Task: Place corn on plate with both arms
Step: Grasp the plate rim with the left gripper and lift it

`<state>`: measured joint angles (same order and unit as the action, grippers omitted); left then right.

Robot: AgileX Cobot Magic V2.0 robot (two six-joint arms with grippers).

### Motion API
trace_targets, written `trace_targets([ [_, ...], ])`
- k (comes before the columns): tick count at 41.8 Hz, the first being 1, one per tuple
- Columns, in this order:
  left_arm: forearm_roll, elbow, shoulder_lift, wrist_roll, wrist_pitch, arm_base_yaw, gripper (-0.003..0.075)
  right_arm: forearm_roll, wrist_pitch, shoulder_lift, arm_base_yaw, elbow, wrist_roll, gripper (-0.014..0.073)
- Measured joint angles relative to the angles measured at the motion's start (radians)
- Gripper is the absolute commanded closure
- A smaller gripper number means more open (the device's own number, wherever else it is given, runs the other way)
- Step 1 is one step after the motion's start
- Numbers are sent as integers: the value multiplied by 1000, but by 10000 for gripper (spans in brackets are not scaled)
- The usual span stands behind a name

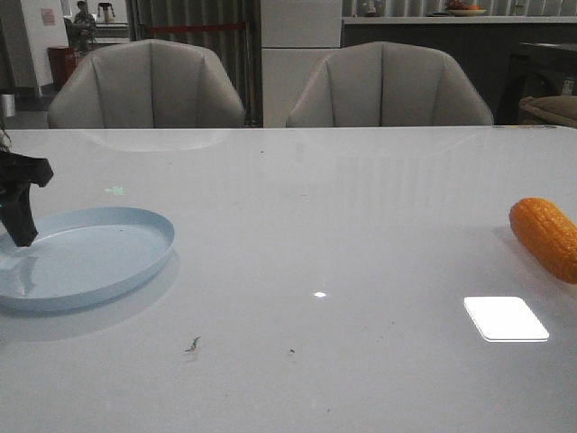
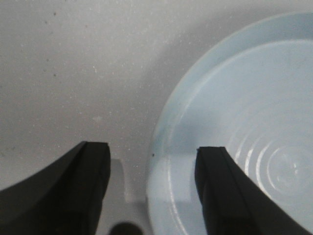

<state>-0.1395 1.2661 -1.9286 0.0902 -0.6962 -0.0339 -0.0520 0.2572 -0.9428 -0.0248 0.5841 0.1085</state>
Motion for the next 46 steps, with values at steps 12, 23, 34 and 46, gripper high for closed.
trace_targets([
  [12,0,2,-33,0,-24,0,442,0,2,0,0,0,0,55],
  [23,-10,25,-33,-1,-62,0,629,0,2,0,0,0,0,55],
  [34,-29,200,-36,-1,-215,0,629,0,4,0,0,0,0,55],
  [46,-227,427,-36,-1,-292,-41,629,0,15,0,0,0,2,55],
])
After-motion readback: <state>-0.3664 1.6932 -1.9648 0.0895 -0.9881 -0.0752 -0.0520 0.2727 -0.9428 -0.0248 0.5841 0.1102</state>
